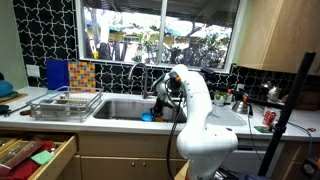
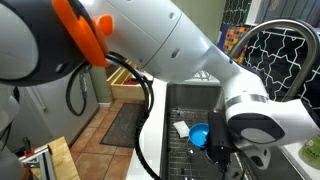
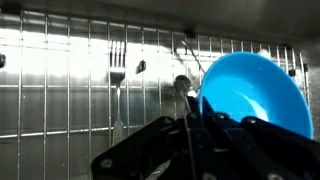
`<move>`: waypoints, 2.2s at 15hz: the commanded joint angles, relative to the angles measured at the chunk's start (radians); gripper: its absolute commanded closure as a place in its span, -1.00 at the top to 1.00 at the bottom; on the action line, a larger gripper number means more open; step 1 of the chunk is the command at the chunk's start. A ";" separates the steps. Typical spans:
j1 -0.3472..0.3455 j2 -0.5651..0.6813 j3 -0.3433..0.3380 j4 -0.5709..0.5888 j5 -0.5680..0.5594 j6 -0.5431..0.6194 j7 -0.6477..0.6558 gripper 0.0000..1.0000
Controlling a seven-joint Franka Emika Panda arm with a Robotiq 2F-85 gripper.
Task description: Remove the blue bowl from the sink, put it on the edge of the sink, remove the silver spoon from the sink and put it on the blue bowl
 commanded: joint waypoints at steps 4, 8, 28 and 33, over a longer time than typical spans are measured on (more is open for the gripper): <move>0.101 -0.134 -0.054 -0.075 -0.090 -0.263 -0.039 -0.97; 0.145 -0.182 -0.067 -0.091 -0.126 -0.372 -0.108 -0.97; 0.329 -0.387 -0.064 -0.350 -0.245 -0.245 -0.197 -0.11; 0.328 -0.438 -0.070 -0.397 -0.228 -0.219 -0.202 0.65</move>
